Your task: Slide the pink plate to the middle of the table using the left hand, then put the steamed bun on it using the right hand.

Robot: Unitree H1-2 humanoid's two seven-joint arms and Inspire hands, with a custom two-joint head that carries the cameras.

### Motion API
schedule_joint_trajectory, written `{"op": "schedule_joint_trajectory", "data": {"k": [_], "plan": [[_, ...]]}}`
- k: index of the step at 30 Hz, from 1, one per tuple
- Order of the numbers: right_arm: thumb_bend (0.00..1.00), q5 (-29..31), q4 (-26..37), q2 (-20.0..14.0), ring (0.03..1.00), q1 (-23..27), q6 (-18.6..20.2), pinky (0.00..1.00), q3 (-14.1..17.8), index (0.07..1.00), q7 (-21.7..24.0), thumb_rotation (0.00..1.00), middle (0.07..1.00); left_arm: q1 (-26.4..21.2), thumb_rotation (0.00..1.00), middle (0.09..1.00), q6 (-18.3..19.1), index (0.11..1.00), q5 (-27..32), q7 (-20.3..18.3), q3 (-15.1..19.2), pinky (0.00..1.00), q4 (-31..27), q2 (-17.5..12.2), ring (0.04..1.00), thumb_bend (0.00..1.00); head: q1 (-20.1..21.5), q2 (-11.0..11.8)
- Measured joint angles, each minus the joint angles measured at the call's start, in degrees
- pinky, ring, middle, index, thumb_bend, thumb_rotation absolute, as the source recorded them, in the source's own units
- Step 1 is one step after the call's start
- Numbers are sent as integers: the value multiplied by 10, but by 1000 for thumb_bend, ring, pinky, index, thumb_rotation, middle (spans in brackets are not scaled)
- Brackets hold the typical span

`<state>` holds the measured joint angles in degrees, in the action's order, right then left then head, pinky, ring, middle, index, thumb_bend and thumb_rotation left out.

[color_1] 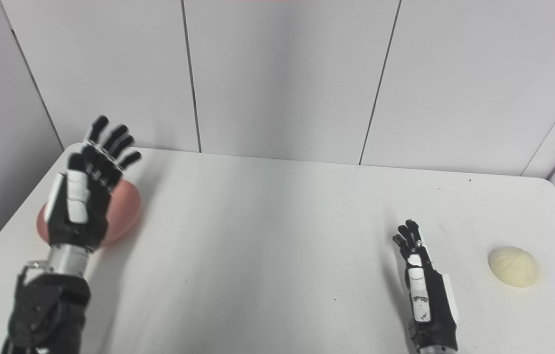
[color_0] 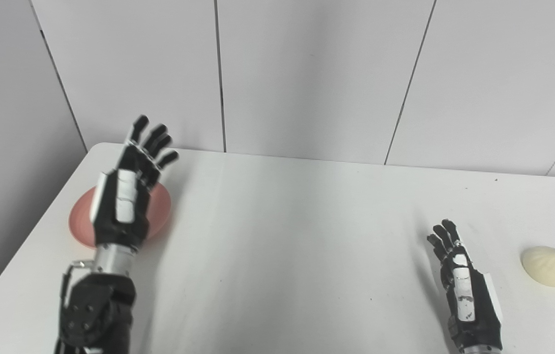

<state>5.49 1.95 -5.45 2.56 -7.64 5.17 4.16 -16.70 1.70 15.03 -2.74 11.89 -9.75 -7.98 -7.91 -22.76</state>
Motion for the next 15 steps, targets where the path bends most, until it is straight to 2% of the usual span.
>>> {"op": "schedule_joint_trajectory", "data": {"k": [9,13,15], "plan": [[822,-2,0,0,918,0,0,998,0,954,1,1000,931,-63,885,895,9,866,22,-1,51,853,67,-88,922,991,-3,-1],[813,-1,0,0,922,0,0,1000,0,959,2,1000,930,-80,884,896,11,874,23,-2,66,851,113,-120,914,1000,-4,-1],[805,1,0,-1,924,0,0,1000,0,963,3,1000,933,-92,877,894,10,864,23,-4,75,850,154,-137,909,1000,-4,-1]]}}
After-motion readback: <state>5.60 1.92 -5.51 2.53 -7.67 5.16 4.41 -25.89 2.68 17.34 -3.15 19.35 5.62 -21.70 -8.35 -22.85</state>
